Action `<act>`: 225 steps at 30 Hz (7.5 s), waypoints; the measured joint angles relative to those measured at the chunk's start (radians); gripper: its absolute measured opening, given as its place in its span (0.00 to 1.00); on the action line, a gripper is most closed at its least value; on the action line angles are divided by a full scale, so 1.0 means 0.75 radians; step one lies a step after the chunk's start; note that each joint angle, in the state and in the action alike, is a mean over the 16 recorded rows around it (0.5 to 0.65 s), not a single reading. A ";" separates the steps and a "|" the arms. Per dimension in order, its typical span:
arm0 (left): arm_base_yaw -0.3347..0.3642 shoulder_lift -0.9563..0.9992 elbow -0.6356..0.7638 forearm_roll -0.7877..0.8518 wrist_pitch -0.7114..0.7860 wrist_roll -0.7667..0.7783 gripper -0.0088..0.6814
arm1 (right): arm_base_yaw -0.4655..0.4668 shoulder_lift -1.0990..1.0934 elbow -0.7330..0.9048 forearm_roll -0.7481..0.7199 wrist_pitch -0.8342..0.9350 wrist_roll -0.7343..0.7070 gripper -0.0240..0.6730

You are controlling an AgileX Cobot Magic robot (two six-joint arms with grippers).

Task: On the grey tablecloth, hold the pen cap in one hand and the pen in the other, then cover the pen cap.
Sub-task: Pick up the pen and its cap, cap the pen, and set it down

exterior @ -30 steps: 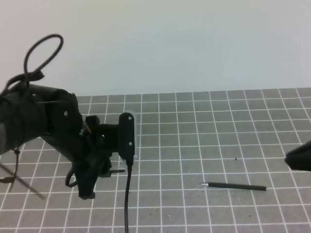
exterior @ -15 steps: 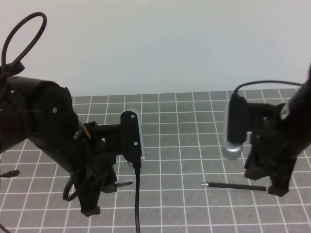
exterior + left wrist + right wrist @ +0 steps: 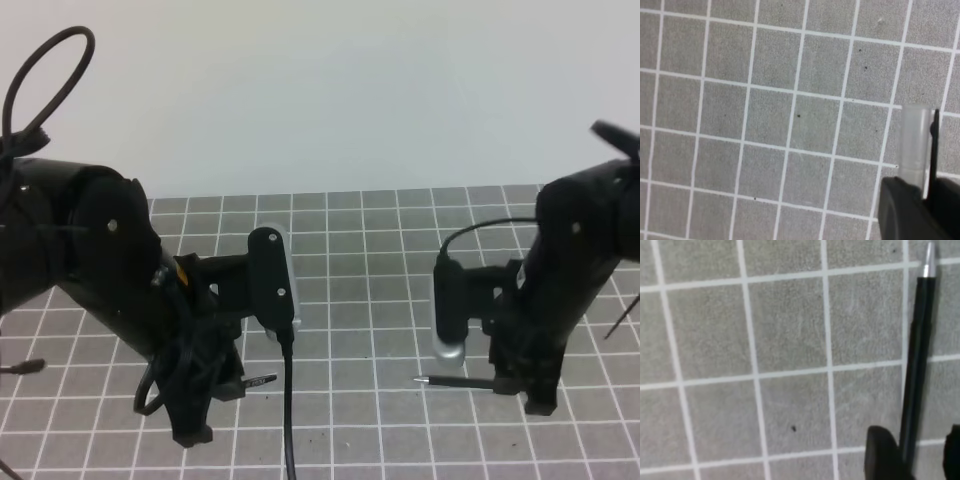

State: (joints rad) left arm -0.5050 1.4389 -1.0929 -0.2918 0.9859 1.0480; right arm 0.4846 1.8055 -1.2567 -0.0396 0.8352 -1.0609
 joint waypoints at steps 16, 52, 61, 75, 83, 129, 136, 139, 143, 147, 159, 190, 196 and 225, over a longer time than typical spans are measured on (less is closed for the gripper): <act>0.000 0.000 0.000 -0.016 -0.002 0.000 0.01 | -0.001 0.174 0.000 -0.002 -0.144 -0.008 0.34; 0.000 -0.003 -0.307 -0.215 0.367 -0.136 0.01 | 0.140 -0.738 0.294 -0.373 -0.381 0.282 0.12; 0.000 0.001 -0.317 -0.228 0.371 -0.187 0.01 | 0.255 -0.840 0.503 -0.736 -0.612 0.325 0.12; 0.000 0.053 -0.321 -0.246 0.332 -0.422 0.01 | 0.359 -0.765 0.521 -1.087 -0.685 0.432 0.11; 0.000 0.066 -0.322 -0.262 0.319 -0.443 0.01 | 0.487 -0.668 0.469 -1.493 -0.532 0.816 0.11; 0.000 0.066 -0.451 -0.237 0.373 -0.431 0.01 | 0.690 -0.567 0.411 -2.003 -0.533 1.277 0.12; 0.000 0.066 -0.451 -0.237 0.357 -0.422 0.01 | 0.690 -0.566 0.411 -2.027 -0.600 1.279 0.12; 0.000 0.066 -0.452 -0.237 0.348 -0.419 0.01 | 0.689 -0.566 0.411 -2.057 -0.625 1.279 0.12; 0.000 0.066 -0.452 -0.237 0.332 -0.414 0.01 | 0.689 -0.566 0.411 -2.106 -0.672 1.278 0.12; 0.000 0.066 -0.452 -0.237 0.317 -0.409 0.01 | 0.687 -0.566 0.411 -2.154 -0.722 1.282 0.12; 0.000 0.071 -0.452 -0.237 0.307 -0.395 0.01 | 0.683 -0.566 0.411 -2.213 -0.815 1.315 0.12; 0.000 0.119 -0.541 -0.280 0.370 -0.433 0.01 | 0.736 -0.503 0.406 -2.183 -0.722 1.348 0.11; 0.000 0.119 -0.546 -0.267 0.384 -0.429 0.07 | 0.746 -0.497 0.406 -2.184 -0.725 1.350 0.11; 0.000 -0.082 -0.495 0.112 0.187 -0.793 0.02 | 0.450 -0.524 0.478 -1.591 -0.677 2.204 0.11</act>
State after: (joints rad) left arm -0.5050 1.3772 -1.4643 -0.2076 1.1263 0.4535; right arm 0.8218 1.4122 -0.8983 -1.2326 0.3275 0.5917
